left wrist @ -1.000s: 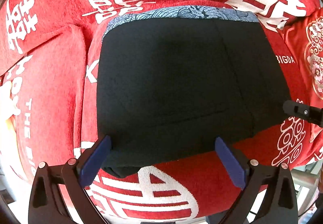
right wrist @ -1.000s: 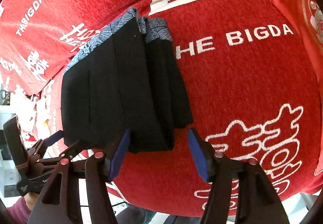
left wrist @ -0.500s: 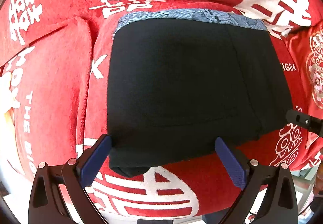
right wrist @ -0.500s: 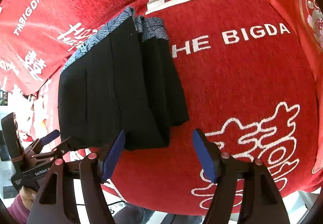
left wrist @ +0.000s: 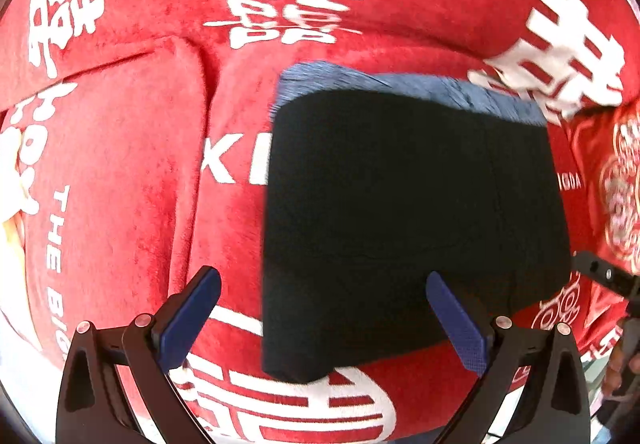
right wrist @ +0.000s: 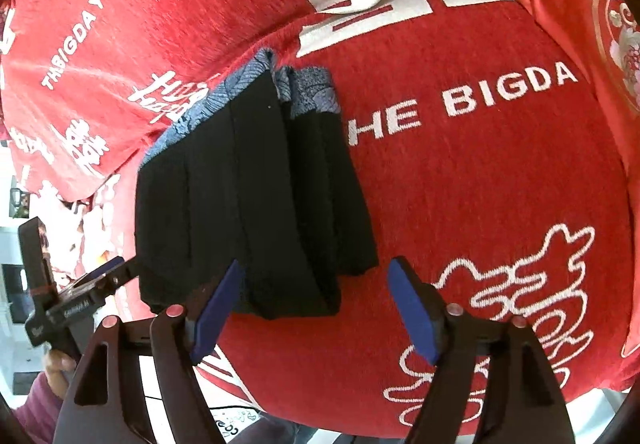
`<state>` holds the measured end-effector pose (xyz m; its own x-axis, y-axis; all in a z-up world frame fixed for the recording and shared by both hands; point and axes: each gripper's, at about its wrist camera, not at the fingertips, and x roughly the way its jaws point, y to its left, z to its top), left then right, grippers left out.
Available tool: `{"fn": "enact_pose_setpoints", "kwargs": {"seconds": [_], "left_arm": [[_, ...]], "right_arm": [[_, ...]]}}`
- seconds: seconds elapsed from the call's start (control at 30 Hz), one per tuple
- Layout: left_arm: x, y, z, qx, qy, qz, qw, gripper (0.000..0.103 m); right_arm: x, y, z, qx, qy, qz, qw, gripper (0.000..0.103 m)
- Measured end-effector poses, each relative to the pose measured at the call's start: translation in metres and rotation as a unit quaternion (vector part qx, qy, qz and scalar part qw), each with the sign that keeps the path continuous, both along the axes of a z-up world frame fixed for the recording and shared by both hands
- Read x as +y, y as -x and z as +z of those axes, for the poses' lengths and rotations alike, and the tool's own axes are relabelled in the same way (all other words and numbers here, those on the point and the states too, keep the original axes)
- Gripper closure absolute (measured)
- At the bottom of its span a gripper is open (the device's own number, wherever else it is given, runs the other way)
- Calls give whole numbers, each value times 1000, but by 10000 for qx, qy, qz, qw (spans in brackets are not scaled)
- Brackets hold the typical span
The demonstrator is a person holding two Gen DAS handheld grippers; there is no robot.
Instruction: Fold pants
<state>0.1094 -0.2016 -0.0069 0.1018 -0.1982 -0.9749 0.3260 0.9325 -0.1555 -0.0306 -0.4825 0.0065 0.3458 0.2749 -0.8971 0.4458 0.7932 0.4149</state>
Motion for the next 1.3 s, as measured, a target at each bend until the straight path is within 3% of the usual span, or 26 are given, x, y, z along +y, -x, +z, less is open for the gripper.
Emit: {"fn": "enact_pose_setpoints", "kwargs": {"seconds": [0.33, 0.53, 0.83, 0.93, 1.03, 1.3], "left_arm": [[22, -31, -12, 254, 267, 232, 9991, 0], [18, -48, -33, 726, 874, 155, 9934, 0], [12, -58, -59, 1035, 1298, 93, 9861, 0], [2, -61, -66, 1070, 1429, -16, 9839, 0], [-9, -65, -77, 1149, 1620, -68, 9801, 0], [-15, -66, -78, 1012, 1586, -86, 9821, 0]], "right_arm": [[-15, -10, -7, -83, -45, 219, 9997, 24], [-29, -29, -22, -214, -574, 333, 9976, 22], [-40, -51, -53, -257, -1153, 793, 9898, 22], [-37, -62, -56, -517, -1529, 906, 9827, 21], [-32, -74, -66, -463, -1539, 1079, 9811, 18], [-44, -76, -79, -677, -1957, 908, 9741, 16]]}}
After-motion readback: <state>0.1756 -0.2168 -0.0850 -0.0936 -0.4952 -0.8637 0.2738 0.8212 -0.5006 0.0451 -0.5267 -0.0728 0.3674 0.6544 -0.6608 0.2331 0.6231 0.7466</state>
